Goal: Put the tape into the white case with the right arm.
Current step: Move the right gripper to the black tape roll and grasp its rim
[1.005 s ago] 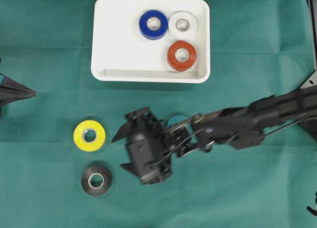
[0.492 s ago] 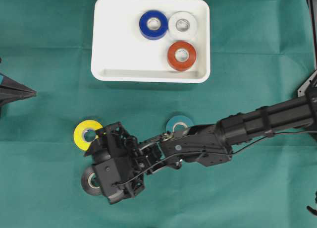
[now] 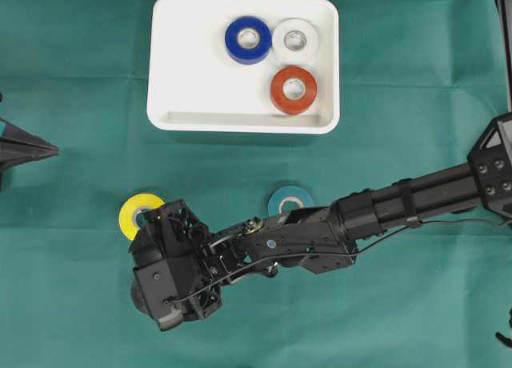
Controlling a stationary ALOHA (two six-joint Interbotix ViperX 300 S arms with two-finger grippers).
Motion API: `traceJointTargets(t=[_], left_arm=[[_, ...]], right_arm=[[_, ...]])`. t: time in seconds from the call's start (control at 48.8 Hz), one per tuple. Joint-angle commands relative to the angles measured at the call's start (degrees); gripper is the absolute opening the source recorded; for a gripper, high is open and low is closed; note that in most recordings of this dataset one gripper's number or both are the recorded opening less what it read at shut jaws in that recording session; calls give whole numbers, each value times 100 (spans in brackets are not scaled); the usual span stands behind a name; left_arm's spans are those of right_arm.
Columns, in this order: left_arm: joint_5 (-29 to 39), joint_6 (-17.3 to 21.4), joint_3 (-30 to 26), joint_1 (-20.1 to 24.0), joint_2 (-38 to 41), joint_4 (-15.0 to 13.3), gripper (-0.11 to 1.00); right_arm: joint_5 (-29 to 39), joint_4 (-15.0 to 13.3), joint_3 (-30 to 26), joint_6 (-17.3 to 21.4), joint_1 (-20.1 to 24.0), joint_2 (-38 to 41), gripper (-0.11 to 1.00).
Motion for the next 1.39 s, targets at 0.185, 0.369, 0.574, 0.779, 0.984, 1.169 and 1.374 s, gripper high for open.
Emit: traceJointTargets(t=[0.185, 0.369, 0.574, 0.779, 0.984, 1.169, 1.374], left_arm=[[-79, 9, -62, -9, 44, -9, 0], [-79, 9, -62, -9, 44, 0, 0], [-79, 9, -62, -9, 44, 0, 0], [-79, 9, -62, -9, 44, -9, 0], [-79, 0, -62, -9, 44, -9, 0], [-79, 0, -62, -9, 44, 0, 0], [-88, 0, -53, -9, 53, 0, 0]], right_arm=[[562, 26, -422, 18, 132, 53, 44], [694, 62, -738, 18, 229, 272, 44], [1389, 70, -853, 26, 246, 352, 44], [1494, 70, -879, 123, 220, 404, 44], [1362, 70, -932, 352, 149, 589, 44], [1257, 70, -967, 404, 132, 624, 44], [1283, 70, -958, 404, 105, 624, 24]])
